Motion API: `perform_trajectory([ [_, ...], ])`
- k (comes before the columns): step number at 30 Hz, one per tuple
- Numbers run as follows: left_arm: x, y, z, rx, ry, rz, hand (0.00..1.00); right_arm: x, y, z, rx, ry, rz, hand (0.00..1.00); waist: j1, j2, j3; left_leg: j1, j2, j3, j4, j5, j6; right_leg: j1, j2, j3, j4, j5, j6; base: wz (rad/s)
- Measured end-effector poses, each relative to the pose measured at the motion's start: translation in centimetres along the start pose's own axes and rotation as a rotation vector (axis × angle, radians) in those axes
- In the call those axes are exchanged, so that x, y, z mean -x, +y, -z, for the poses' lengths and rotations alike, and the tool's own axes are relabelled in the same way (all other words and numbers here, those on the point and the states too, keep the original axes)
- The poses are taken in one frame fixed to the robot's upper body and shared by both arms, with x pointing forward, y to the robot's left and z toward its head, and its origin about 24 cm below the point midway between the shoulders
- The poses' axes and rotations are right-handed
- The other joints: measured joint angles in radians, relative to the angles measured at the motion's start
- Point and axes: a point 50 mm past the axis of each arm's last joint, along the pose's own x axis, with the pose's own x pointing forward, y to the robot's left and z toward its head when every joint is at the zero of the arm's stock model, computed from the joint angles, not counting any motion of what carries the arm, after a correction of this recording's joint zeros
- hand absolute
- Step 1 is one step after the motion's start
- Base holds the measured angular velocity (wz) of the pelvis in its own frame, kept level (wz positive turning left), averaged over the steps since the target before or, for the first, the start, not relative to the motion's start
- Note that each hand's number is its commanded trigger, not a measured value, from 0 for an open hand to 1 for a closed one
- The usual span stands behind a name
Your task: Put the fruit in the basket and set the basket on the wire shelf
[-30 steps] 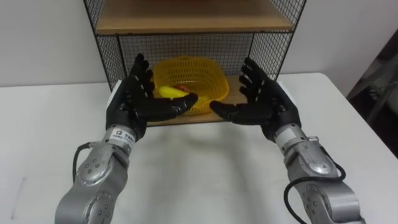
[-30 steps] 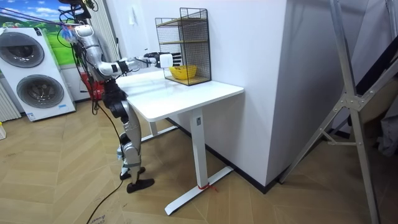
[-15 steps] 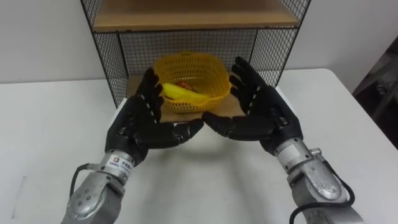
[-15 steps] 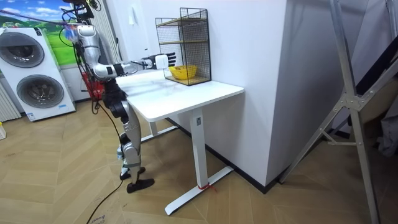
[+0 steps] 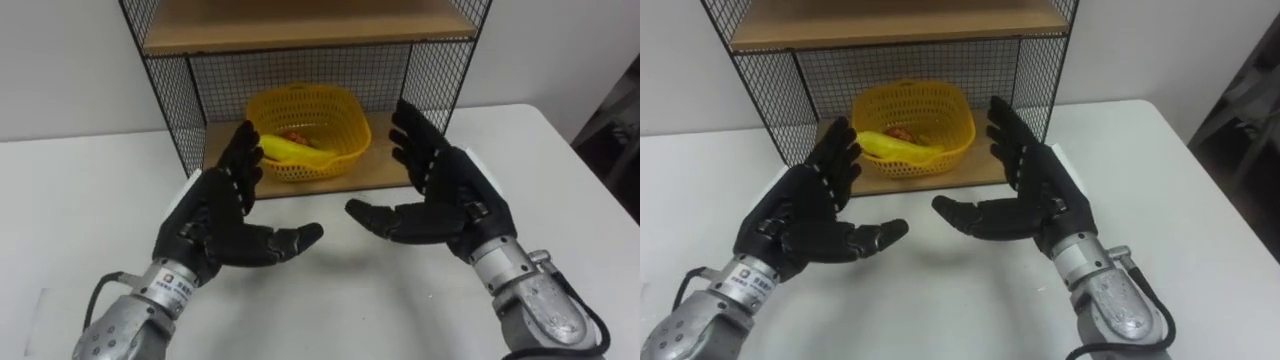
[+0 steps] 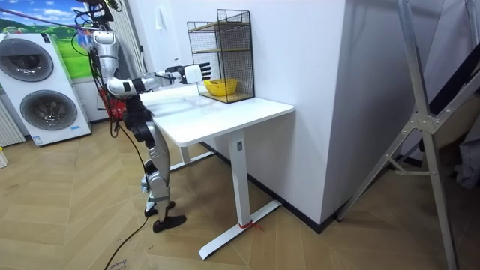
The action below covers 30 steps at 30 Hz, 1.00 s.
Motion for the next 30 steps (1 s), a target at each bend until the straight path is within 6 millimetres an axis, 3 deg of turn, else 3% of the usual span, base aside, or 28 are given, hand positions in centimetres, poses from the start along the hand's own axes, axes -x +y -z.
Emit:
perform_trajectory([
  [4, 0.7, 0.9, -0.9, -0.025, -0.039, -0.035, 0.0, 1.4, -0.9, -0.9, 0.031, -0.022, 0.061, 0.0, -0.007, -0.001, 0.0048, 0.006, 0.0, 0.004, -0.005, 0.0, 0.0, 0.002, 0.001, 0.002, 0.002, 0.0, 0.0, -0.01],
  [9, 0.9, 0.9, -1.0, -0.005, -0.051, -0.022, 0.0, 1.5, -0.9, -1.5, 0.04, -0.044, 0.074, 0.0, -0.009, -0.009, 0.0116, 0.007, 0.001, 0.009, -0.007, 0.001, -0.001, -0.002, 0.002, 0.007, 0.004, 0.0, 0.0, -0.03],
  [17, 1.6, 2.3, -3.7, 0.001, -0.213, -0.08, 0.0, 2.0, -3.2, -4.7, 0.135, -0.212, 0.248, 0.0, -0.006, -0.007, 0.0126, -0.005, 0.003, 0.016, -0.008, 0.001, -0.001, -0.015, 0.01, 0.012, 0.003, 0.0, 0.0, -0.02],
  [23, 3.3, 5.0, -5.7, -0.076, -0.292, -0.264, 0.0, 3.3, -5.4, -6.4, 0.233, -0.279, 0.449, 0.0, -0.001, -0.007, 0.0119, -0.01, 0.003, 0.016, -0.008, 0.0, -0.002, -0.021, 0.011, 0.013, 0.004, 0.0, 0.0, 0.0],
  [27, 4.7, 5.6, -8.6, -0.157, -0.436, -0.366, 0.0, 4.5, -6.2, -8.4, 0.321, -0.378, 0.568, 0.0, 0.009, -0.008, 0.0045, -0.02, 0.003, 0.016, -0.008, 0.0, -0.002, -0.032, 0.01, 0.012, 0.004, 0.0, 0.0, 0.0],
  [30, 5.5, 6.3, -9.3, -0.197, -0.466, -0.442, 0.0, 5.0, -6.6, -9.1, 0.39, -0.396, 0.623, 0.0, 0.015, -0.003, 0.0018, -0.019, 0.003, 0.018, -0.007, 0.0, -0.002, -0.032, 0.011, 0.013, 0.004, 0.0, 0.0, 0.0],
])
